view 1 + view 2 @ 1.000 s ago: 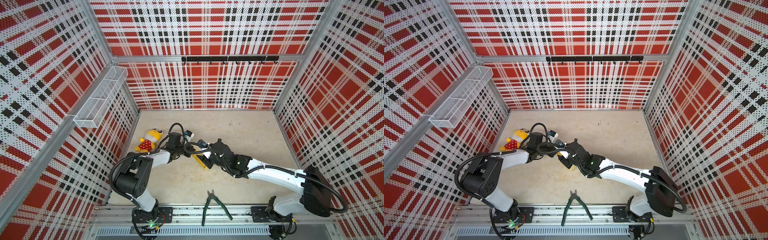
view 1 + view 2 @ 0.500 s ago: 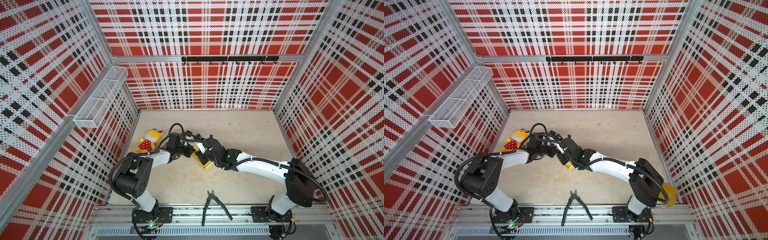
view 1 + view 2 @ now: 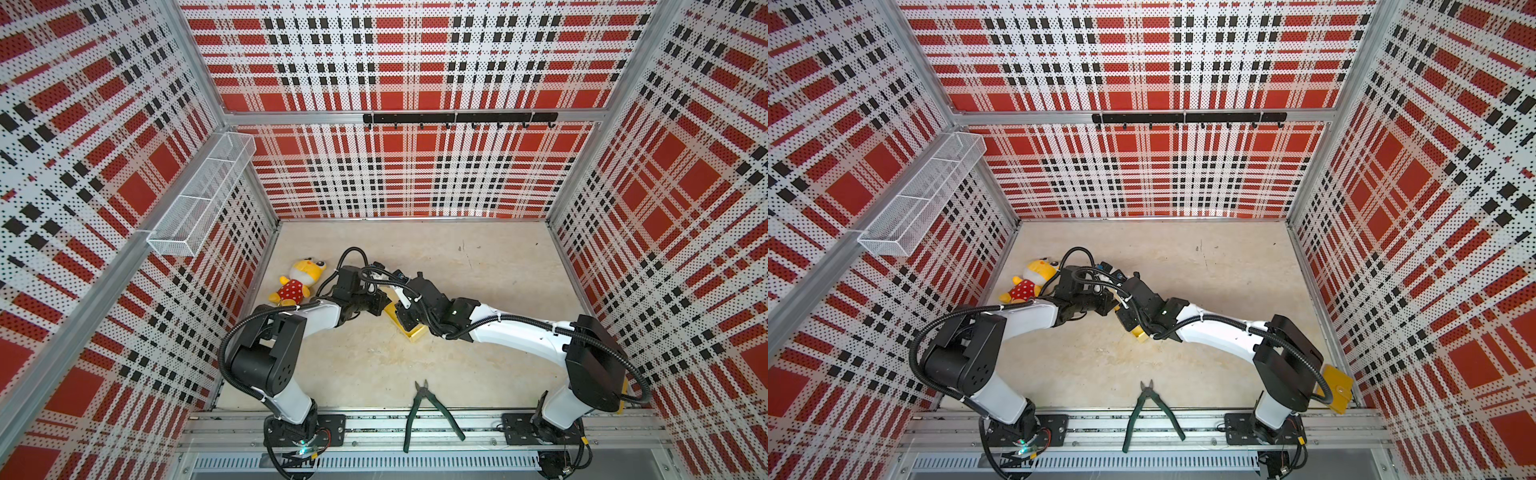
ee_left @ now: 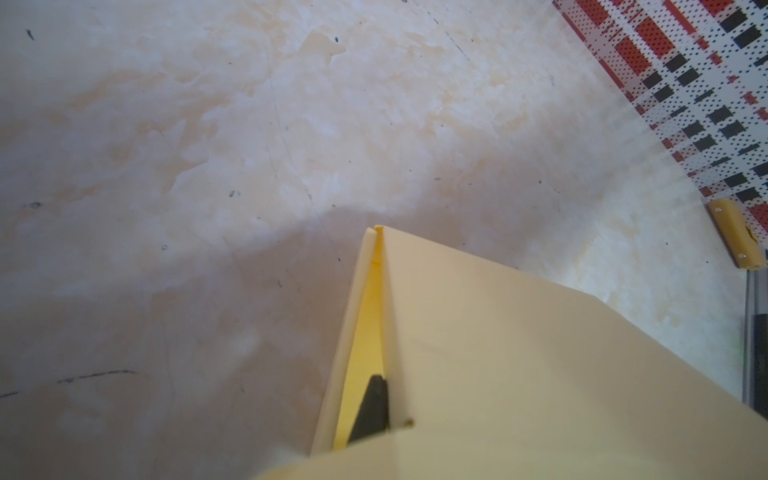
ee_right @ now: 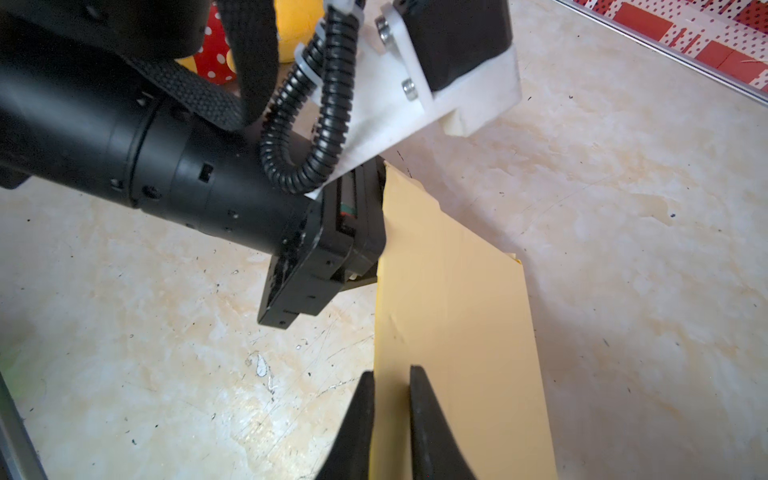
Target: Fold the paper box
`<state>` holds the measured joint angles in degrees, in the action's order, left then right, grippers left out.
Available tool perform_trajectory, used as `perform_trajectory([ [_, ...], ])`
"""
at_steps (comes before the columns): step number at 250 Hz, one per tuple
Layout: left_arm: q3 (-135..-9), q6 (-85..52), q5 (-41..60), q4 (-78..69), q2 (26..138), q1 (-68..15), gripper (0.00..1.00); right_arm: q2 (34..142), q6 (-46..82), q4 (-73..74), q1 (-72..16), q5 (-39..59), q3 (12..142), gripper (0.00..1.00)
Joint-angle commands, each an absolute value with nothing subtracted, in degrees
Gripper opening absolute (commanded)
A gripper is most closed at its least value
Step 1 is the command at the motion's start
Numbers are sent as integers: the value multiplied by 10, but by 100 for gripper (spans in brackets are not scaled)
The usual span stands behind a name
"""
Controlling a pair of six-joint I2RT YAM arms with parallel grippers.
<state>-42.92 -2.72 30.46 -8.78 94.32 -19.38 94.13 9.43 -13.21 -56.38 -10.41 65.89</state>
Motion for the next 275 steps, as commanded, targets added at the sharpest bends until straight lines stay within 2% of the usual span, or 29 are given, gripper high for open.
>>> perform_trajectory([
  [1, -417, -29, 301, -69, 936, -198, 13, 963, 94, -135, -563, -116, 665, 16],
  [77, -413, -33, 296, -69, 926, -196, 23, 982, 91, -128, -562, -130, 650, 14],
  [165, -385, -48, 305, -67, 860, -178, 36, 1004, 86, -101, -556, -128, 632, 13],
  [215, -385, -85, 316, -43, 806, -116, 41, 1009, 86, -90, -553, -122, 619, 13],
  [249, -410, -100, 317, -15, 786, -75, 43, 1010, 82, -80, -553, -117, 608, 14],
  [275, -477, -85, 316, 31, 805, -82, 47, 1011, 78, -72, -554, -110, 599, 15],
])
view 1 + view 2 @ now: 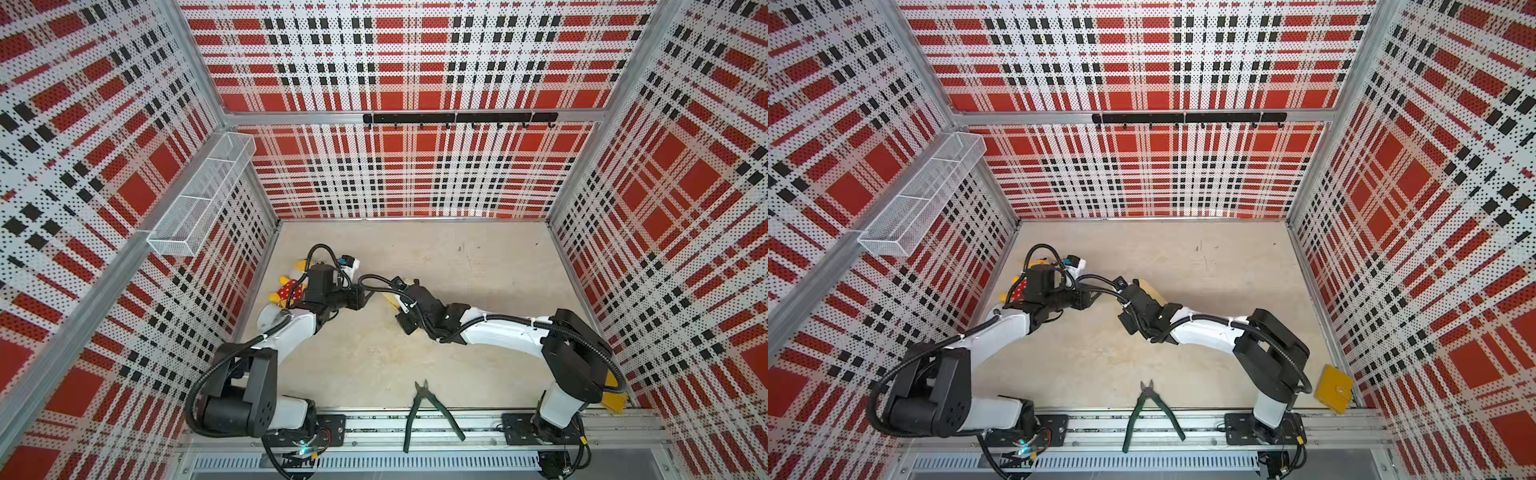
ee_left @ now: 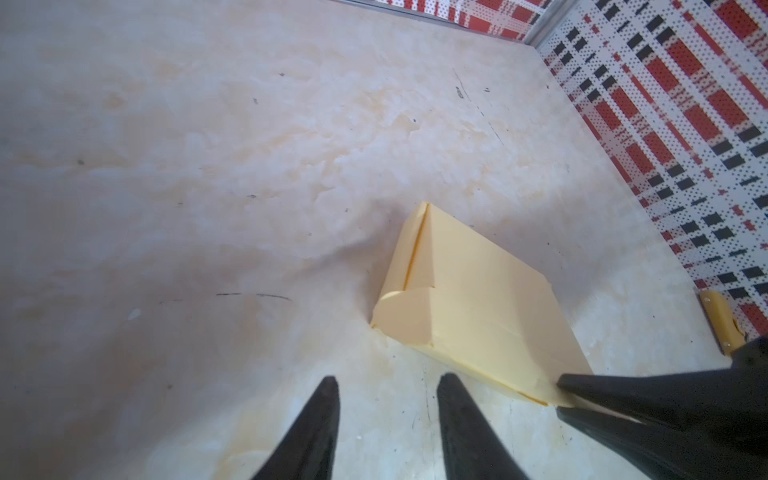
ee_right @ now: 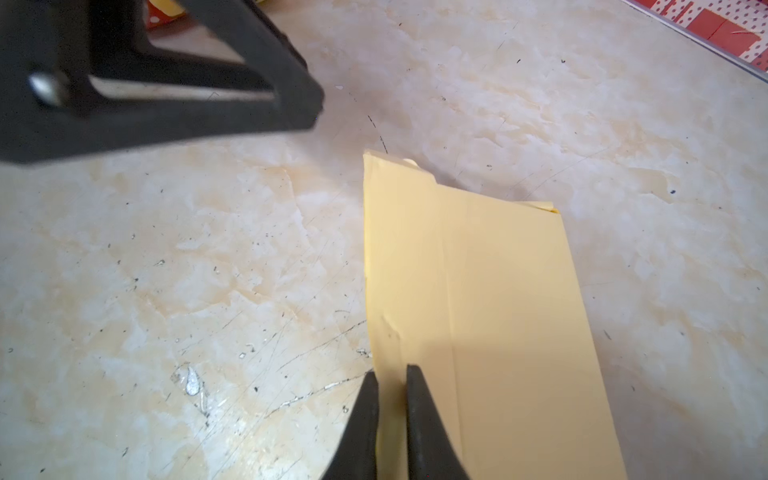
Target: Fold the paper box
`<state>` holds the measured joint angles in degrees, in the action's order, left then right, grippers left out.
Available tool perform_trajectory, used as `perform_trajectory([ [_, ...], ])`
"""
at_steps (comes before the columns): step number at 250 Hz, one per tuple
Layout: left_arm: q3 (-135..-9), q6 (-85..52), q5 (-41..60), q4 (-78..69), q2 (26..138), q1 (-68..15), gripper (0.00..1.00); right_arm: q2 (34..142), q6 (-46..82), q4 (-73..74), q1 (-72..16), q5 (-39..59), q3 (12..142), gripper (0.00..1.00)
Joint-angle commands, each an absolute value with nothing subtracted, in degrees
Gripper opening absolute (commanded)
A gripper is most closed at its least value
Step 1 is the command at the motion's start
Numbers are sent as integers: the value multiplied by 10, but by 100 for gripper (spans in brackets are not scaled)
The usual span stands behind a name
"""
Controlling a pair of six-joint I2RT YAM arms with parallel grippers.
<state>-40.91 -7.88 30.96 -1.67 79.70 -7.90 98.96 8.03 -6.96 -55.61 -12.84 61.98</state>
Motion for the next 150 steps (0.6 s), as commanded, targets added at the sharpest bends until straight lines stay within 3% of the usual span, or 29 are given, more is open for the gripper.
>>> perform_trajectory([
  [1, -480, -84, 317, 32, 806, -82, 47, 1012, 78, -72, -553, -111, 599, 15],
  [49, -607, -38, 318, 138, 895, -129, 56, 1017, 78, -61, -553, -108, 585, 16],
  [150, -717, -21, 314, 227, 1044, -169, 56, 1020, 76, -57, -553, -78, 572, 23],
])
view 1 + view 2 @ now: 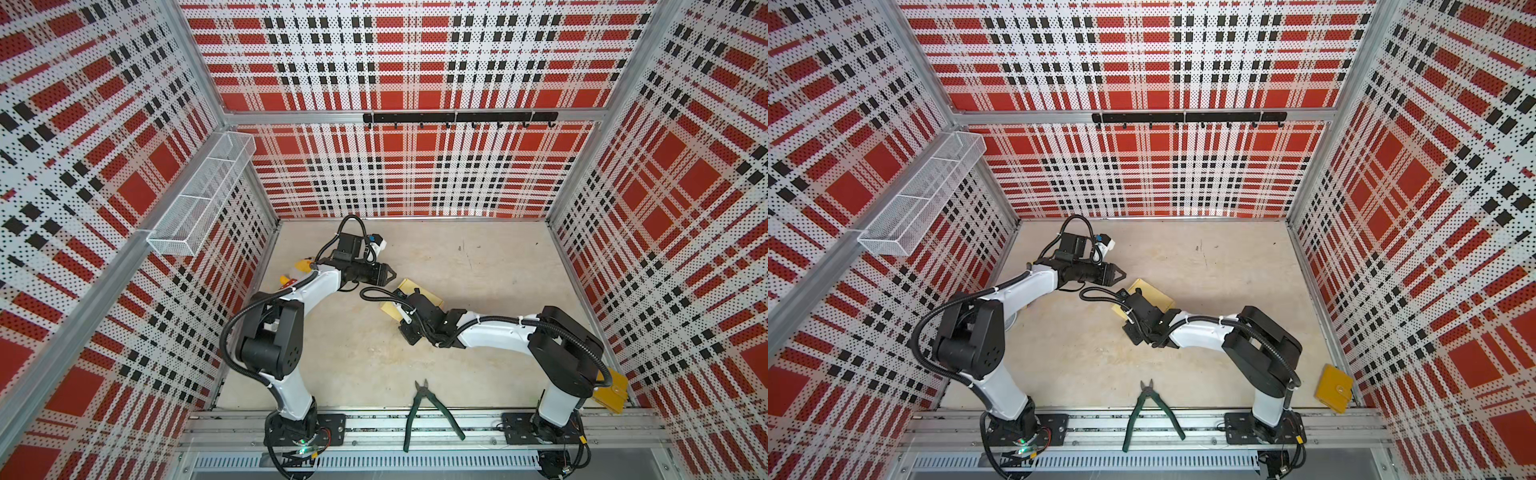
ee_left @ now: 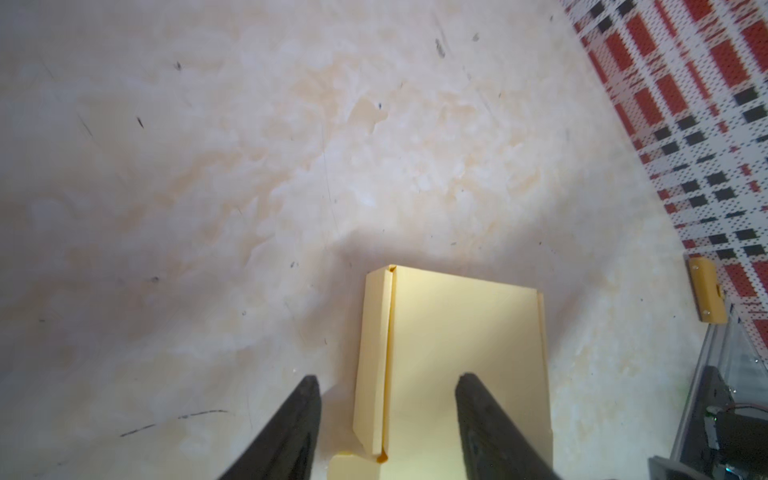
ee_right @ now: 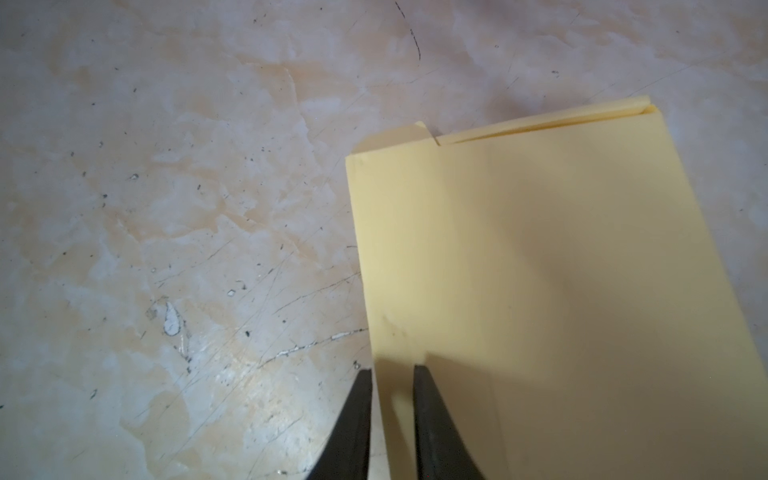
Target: Fold the paper box
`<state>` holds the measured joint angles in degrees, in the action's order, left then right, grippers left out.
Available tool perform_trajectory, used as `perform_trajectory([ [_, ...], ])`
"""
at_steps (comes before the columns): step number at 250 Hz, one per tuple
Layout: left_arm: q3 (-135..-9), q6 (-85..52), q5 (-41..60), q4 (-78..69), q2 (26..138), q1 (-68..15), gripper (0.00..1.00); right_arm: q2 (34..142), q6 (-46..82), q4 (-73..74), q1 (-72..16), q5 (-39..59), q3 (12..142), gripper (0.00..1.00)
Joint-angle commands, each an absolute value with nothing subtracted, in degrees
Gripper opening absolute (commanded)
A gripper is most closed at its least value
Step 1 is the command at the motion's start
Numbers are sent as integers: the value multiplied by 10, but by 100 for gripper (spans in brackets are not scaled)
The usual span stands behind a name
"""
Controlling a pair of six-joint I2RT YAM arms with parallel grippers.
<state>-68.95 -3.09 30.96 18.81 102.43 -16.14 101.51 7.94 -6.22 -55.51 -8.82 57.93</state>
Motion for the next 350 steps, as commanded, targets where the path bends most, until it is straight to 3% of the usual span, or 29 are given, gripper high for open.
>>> perform_trajectory([
  [1, -718, -22, 315, 227, 1045, -169, 56, 1020, 76, -56, -553, -77, 572, 23],
  [78, -708, -10, 321, 233, 1077, -207, 53, 992, 73, -53, -553, -74, 563, 30],
  [158, -688, 21, 271, 249, 1078, -210, 36, 953, 83, -65, -548, -74, 553, 31],
  [203, -681, 37, 264, 261, 1073, -210, 32, 902, 109, -45, -522, -38, 535, 31],
  [292, -676, 40, 266, 254, 1056, -213, 31, 932, 174, -21, -447, 11, 530, 10],
  [350, -671, 34, 306, 247, 1004, -211, 33, 988, 219, -13, -429, 27, 509, 8],
])
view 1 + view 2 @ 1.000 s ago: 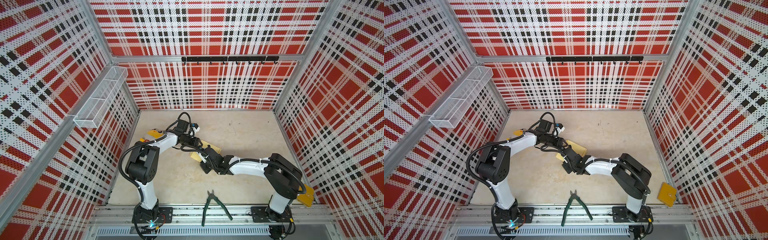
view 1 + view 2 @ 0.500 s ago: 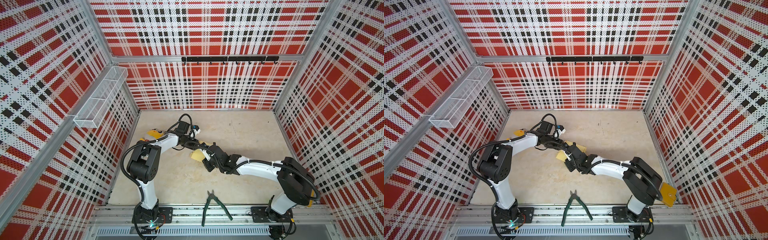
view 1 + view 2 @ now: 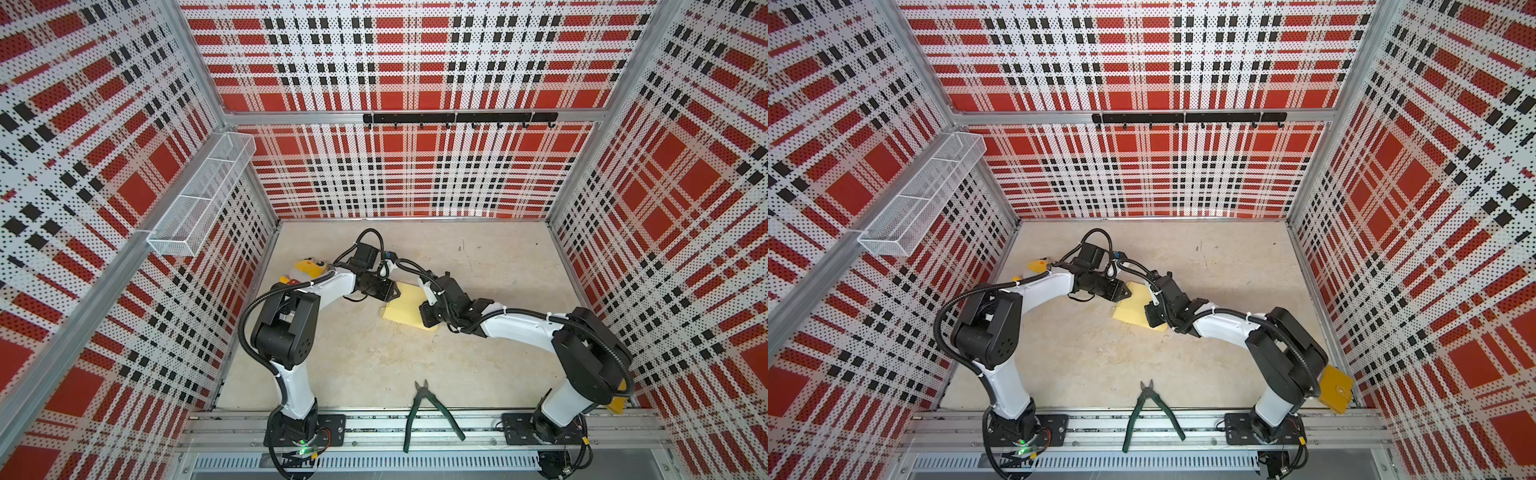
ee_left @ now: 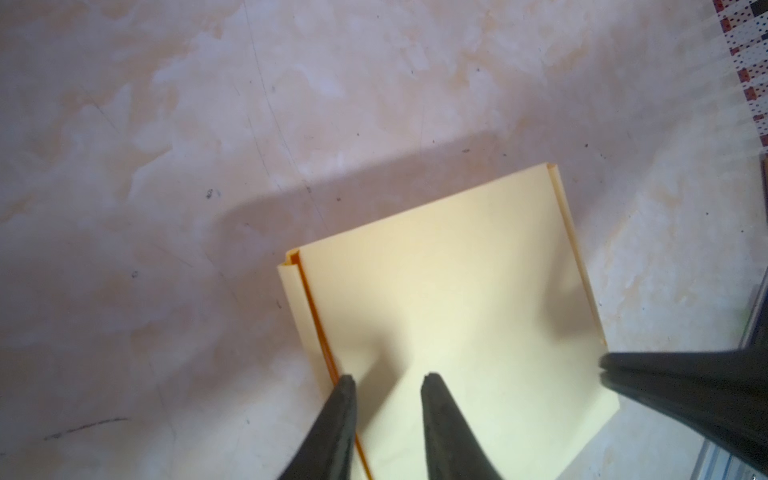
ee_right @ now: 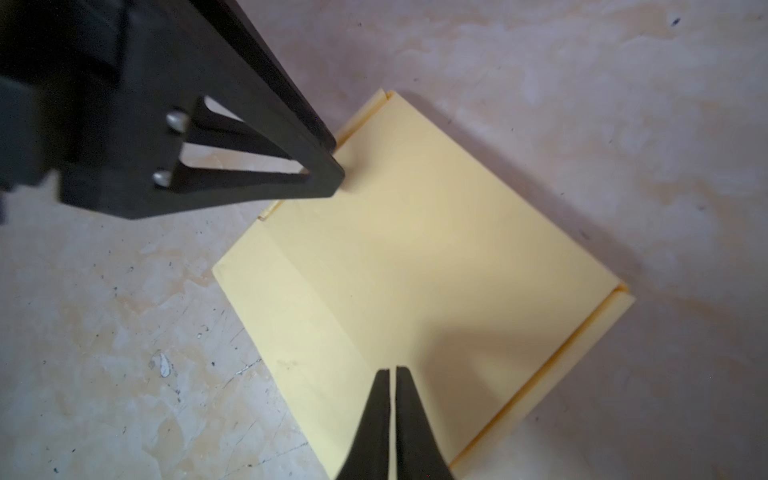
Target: Fold the paper box
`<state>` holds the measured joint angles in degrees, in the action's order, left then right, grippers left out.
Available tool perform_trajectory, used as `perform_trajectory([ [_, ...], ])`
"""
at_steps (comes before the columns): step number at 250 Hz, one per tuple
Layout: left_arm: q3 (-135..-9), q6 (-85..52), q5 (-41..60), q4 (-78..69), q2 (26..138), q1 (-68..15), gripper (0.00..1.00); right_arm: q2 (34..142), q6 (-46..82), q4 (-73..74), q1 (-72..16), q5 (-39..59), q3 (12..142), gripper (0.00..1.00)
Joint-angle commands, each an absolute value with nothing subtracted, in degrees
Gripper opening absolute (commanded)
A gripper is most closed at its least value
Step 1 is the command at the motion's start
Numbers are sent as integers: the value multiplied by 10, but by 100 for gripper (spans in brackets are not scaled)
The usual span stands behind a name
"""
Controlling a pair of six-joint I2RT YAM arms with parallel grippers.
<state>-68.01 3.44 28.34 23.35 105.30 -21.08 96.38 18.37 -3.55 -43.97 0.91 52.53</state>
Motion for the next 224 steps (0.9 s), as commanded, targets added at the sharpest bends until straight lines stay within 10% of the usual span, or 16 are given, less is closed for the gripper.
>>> perform_trajectory([
  [1, -671, 34, 307, 247, 1003, -211, 33, 989, 219, -13, -429, 27, 508, 8],
  [100, -667, 104, 284, 287, 1007, -218, 0, 967, 202, -28, -420, 41, 509, 9],
  [224, -690, 168, 216, 331, 1068, -239, 0, 937, 173, -59, -377, 66, 561, 11],
])
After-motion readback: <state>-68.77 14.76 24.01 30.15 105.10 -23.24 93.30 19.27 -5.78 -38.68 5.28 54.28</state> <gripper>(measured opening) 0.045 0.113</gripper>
